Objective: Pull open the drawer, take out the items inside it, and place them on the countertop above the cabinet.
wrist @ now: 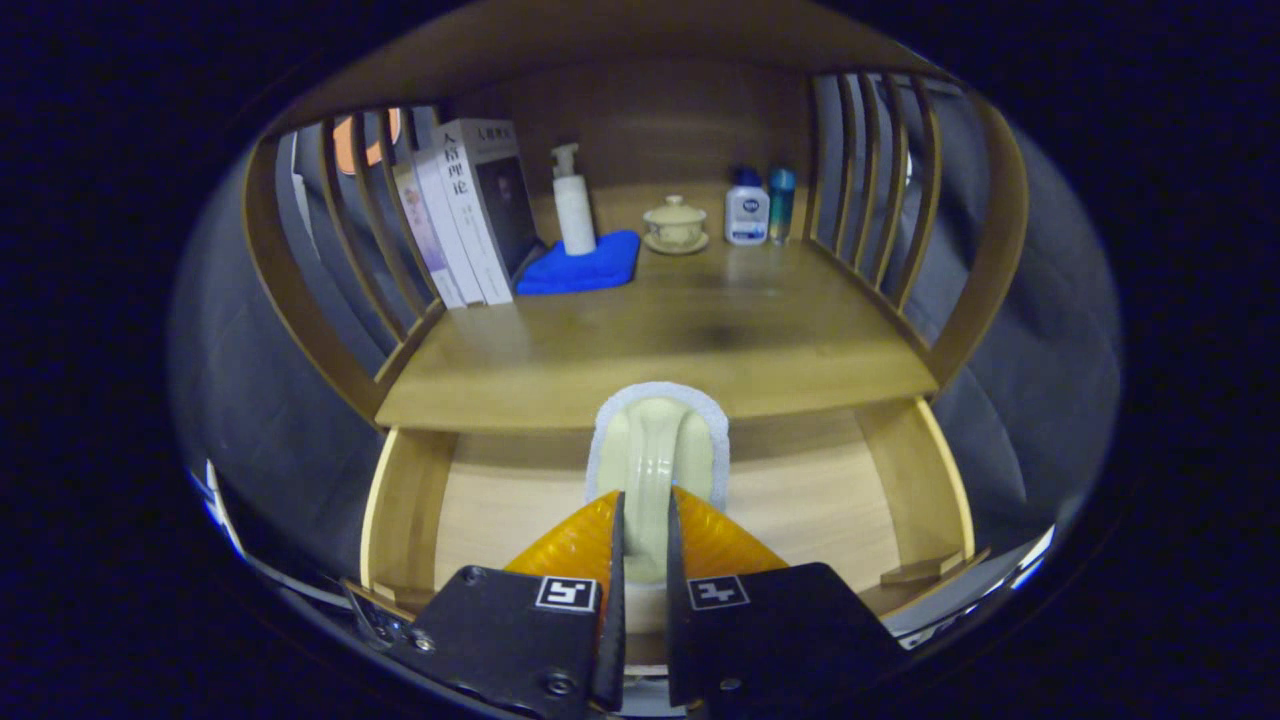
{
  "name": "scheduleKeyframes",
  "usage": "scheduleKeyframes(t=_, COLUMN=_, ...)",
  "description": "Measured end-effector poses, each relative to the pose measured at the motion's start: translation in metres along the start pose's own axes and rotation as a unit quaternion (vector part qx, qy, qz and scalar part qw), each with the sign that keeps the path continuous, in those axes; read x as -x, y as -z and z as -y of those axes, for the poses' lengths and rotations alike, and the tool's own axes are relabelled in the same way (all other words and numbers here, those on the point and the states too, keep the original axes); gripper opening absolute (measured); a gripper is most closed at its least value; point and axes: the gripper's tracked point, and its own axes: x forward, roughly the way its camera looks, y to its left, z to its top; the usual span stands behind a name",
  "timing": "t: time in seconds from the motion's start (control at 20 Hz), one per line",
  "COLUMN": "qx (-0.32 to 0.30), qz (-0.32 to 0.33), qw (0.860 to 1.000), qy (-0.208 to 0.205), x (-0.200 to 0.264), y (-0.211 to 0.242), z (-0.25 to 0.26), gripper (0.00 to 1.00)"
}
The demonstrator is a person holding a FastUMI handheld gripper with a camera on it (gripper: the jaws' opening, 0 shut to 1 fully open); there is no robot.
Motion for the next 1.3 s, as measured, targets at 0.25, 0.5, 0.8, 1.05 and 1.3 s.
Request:
scheduleKeyframes(t=0.25, qx=0.002, qz=0.032, qw=0.999, qy=0.012, x=-0.010, y=-0.043, z=0.000, gripper=0.20)
scheduleKeyframes(t=0.5, qx=-0.004, qz=0.071, qw=0.997, qy=0.021, x=-0.041, y=-0.085, z=0.002, gripper=0.20)
scheduleKeyframes(t=0.8, qx=-0.004, qz=0.088, qw=0.995, qy=0.037, x=-0.079, y=-0.108, z=0.005, gripper=0.20)
scheduleKeyframes(t=1.05, qx=0.001, qz=0.084, qw=0.996, qy=0.037, x=-0.106, y=-0.112, z=-0.001, gripper=0.20)
scheduleKeyframes(t=1.3, qx=0.019, qz=0.075, qw=0.996, qy=0.034, x=-0.120, y=-0.110, z=-0.007, gripper=0.27)
